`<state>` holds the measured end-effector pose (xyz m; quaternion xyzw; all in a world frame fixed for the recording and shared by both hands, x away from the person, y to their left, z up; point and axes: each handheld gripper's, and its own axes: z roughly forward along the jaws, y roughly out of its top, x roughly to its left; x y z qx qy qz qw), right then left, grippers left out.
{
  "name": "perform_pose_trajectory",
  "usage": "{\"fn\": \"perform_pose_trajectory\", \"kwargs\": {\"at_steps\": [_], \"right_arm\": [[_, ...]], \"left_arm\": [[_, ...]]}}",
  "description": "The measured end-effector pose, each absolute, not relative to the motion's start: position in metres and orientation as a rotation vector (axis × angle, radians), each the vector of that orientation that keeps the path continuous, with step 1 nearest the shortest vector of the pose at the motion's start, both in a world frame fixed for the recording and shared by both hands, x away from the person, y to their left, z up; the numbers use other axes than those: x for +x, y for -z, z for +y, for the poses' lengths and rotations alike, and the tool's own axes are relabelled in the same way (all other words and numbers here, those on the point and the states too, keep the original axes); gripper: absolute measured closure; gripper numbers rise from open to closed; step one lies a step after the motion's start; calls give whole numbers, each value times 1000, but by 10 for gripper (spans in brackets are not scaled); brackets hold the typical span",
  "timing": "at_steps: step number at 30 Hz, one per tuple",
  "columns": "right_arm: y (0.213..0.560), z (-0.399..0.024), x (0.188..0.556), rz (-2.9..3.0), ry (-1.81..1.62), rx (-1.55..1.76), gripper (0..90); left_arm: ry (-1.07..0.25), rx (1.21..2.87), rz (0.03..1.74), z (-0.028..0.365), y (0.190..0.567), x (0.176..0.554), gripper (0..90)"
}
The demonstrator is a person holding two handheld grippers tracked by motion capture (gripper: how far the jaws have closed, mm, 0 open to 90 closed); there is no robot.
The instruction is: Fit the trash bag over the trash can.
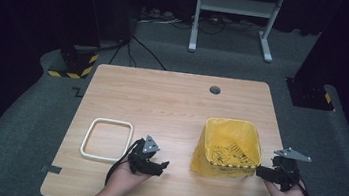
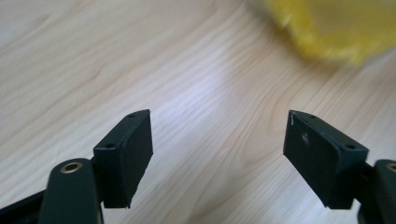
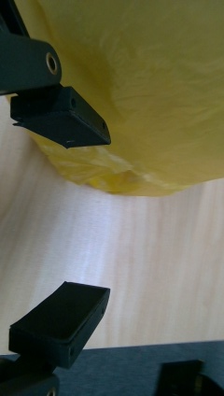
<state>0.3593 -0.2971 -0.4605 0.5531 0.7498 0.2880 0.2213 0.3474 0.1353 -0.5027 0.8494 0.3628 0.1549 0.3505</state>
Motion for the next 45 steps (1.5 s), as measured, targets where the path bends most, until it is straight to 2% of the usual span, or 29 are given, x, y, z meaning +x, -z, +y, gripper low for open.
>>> {"fn": "perform_pose_trajectory", "kwargs": {"at_steps": [3,18,23,27,34,45], "right_arm": [[459,-296,364,2114,-725,1616,230],[457,-293,404,2236,-301,1958,274],[461,-296,412,2230,-239,2058,277],[457,-297,413,2216,-239,2098,283],[434,-301,412,2205,-225,2137,320],[366,-300,408,2146,-175,2255,381]], "left_arm": [[-390,2233,933,134,509,350,196],[-338,2243,850,124,523,352,142],[-341,2232,841,122,526,350,67],[-345,2227,839,123,527,348,60],[-345,2231,824,127,527,345,61],[-347,2226,831,127,527,344,61]]}}
